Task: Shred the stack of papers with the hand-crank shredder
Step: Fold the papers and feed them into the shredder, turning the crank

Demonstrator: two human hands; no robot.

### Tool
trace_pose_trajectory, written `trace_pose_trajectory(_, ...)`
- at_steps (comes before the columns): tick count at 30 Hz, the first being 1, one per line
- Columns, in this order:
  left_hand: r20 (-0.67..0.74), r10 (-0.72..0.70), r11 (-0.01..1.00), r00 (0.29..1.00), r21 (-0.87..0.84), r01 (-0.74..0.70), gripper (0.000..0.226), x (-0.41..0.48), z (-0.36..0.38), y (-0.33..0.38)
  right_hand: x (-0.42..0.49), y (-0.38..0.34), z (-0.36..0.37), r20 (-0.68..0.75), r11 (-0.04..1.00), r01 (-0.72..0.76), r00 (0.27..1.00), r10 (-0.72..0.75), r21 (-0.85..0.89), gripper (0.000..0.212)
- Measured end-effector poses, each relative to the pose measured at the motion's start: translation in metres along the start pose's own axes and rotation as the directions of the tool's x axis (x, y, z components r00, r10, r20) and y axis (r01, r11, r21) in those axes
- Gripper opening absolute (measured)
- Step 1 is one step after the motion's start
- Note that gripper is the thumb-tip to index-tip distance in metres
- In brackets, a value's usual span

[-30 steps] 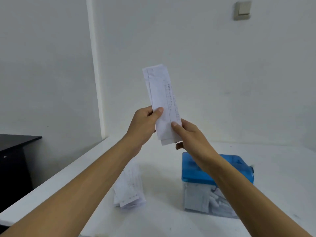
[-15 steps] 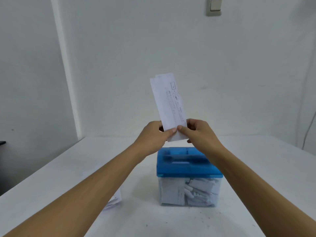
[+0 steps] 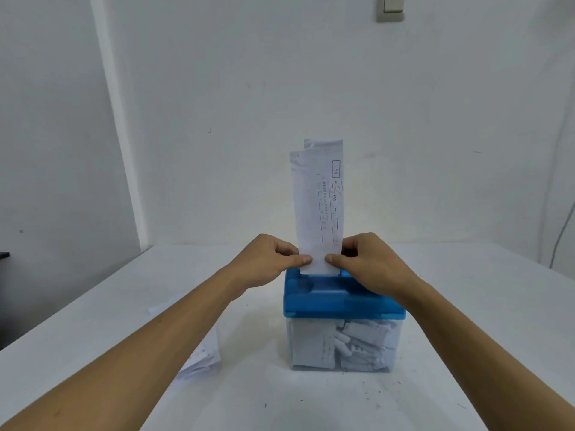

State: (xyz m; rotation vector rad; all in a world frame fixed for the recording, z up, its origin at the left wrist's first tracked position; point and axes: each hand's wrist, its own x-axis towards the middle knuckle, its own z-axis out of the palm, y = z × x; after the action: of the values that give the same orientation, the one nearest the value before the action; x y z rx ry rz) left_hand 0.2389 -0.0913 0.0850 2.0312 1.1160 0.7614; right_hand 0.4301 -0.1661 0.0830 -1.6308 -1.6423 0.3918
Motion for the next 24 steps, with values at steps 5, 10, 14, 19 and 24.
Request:
trace_pose_trajectory(5, -0.012, 0.002, 1.0, 1.0, -0.006, -0.002, 0.022, 0.002, 0.003, -0.002, -0.003, 0.002, 0.001, -0.059, 0.999, 0.002, 0.998, 0.001, 0.043, 0.028)
trace_pose_trajectory(10, 0.007, 0.008, 1.0, 1.0, 0.007, -0.008, 0.02, 0.002, 0.006, -0.002, -0.002, 0.005, 0.002, -0.074, 1.0, 0.002, 0.997, -0.002, 0.003, 0.023)
trace_pose_trajectory(14, 0.009, 0.008, 0.999, 1.0, 0.034, -0.009, 0.025, 0.002, 0.003, -0.003, -0.003, 0.007, 0.002, -0.055, 1.0, 0.014, 0.998, -0.015, -0.015, 0.026)
trace_pose_trajectory(19, 0.042, 0.027, 0.998, 0.999, 0.06, -0.029, 0.026, -0.002, 0.003, 0.0, -0.002, 0.008, 0.003, -0.047, 1.0, 0.001, 0.999, -0.003, -0.03, 0.032)
trace_pose_trajectory(24, 0.004, 0.029, 0.999, 1.0, -0.045, -0.029, 0.026, -0.002, 0.016, -0.002, 0.0, 0.007, 0.003, -0.042, 0.999, 0.004, 0.999, -0.006, -0.05, 0.03)
